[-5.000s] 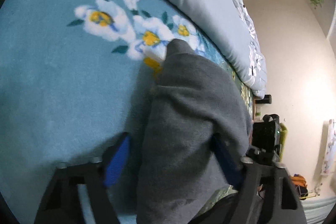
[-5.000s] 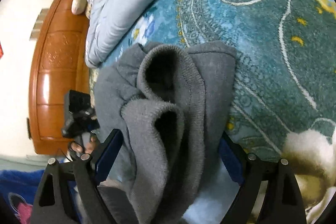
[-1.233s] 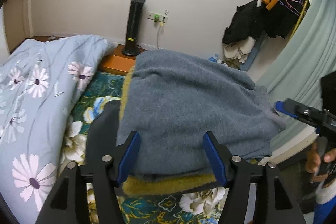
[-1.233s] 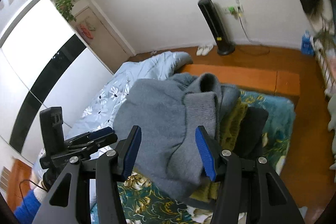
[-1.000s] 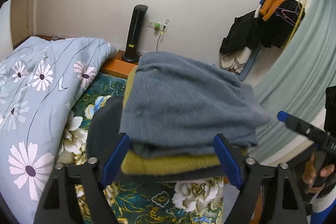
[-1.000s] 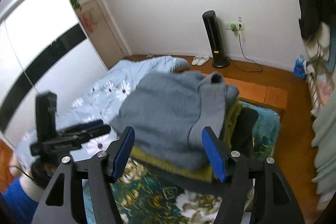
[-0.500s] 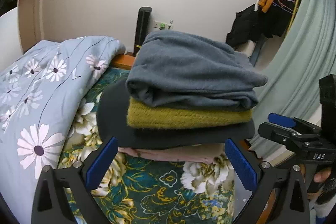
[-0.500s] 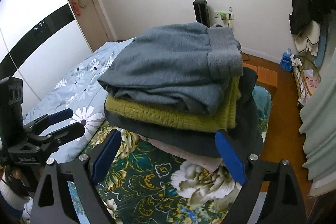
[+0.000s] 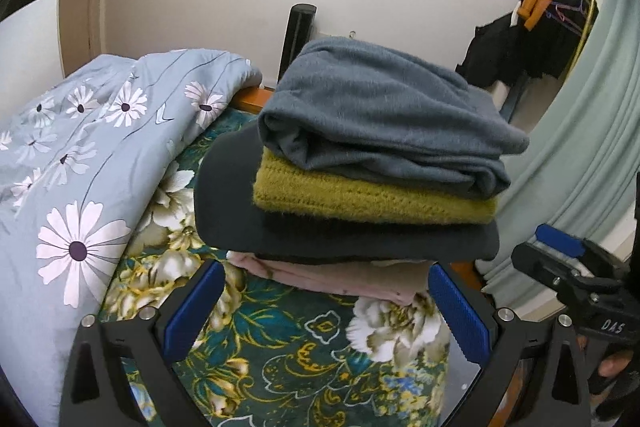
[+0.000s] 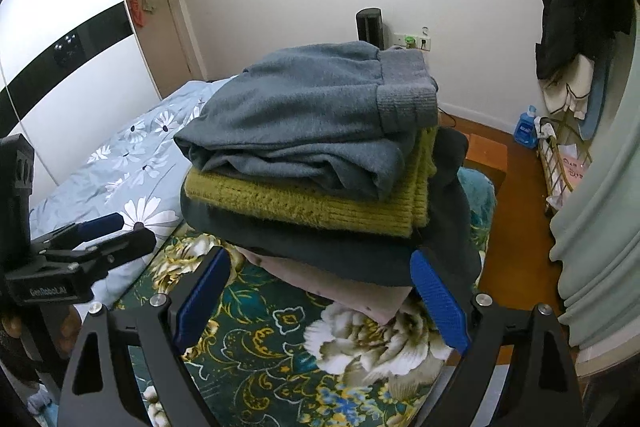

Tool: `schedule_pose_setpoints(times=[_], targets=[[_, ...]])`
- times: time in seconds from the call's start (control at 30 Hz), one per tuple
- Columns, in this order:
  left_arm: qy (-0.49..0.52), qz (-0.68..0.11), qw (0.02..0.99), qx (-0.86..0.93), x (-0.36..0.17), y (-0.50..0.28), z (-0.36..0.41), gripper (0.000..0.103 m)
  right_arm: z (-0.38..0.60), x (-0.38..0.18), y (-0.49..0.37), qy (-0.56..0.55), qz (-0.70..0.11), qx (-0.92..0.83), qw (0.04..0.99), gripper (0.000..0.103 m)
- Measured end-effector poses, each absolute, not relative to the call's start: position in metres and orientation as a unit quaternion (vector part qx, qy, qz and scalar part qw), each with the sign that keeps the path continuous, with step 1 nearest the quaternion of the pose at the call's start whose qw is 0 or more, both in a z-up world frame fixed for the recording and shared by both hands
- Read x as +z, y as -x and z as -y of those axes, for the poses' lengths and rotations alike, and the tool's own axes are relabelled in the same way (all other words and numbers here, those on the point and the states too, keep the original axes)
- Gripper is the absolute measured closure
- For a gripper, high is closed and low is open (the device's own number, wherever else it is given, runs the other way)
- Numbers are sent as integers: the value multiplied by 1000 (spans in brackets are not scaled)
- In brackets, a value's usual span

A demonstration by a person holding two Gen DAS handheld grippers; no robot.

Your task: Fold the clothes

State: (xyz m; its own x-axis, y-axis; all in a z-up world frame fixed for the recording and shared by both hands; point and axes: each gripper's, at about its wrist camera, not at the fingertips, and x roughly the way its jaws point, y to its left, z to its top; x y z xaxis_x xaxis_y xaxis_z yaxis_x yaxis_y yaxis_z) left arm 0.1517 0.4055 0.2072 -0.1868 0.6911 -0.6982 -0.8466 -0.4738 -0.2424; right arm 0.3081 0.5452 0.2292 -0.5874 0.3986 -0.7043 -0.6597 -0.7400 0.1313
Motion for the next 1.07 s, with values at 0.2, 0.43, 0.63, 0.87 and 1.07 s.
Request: schedule_pose_setpoints(times=[0.2,0.43,0.63,0.87,1.07], targets=[[393,-116,496,765,201,-160,-407,0,-540,225,-312,346,-186,869,303,11],[398,-126,492,764,195,-169,-412,0,-541,217,-320,352,-190,863,308,11],[400,-139,491,761,189,-177,-418,0,-542,210,-324,360,-190,861,306,11],[401,-145,494,758,183,-182,-423,0,-546,201,-325,367,-195,857,305,11],[392,-137,492,766,182,-188,-422,0,-547,198,-325,369,-200,855,304,11]])
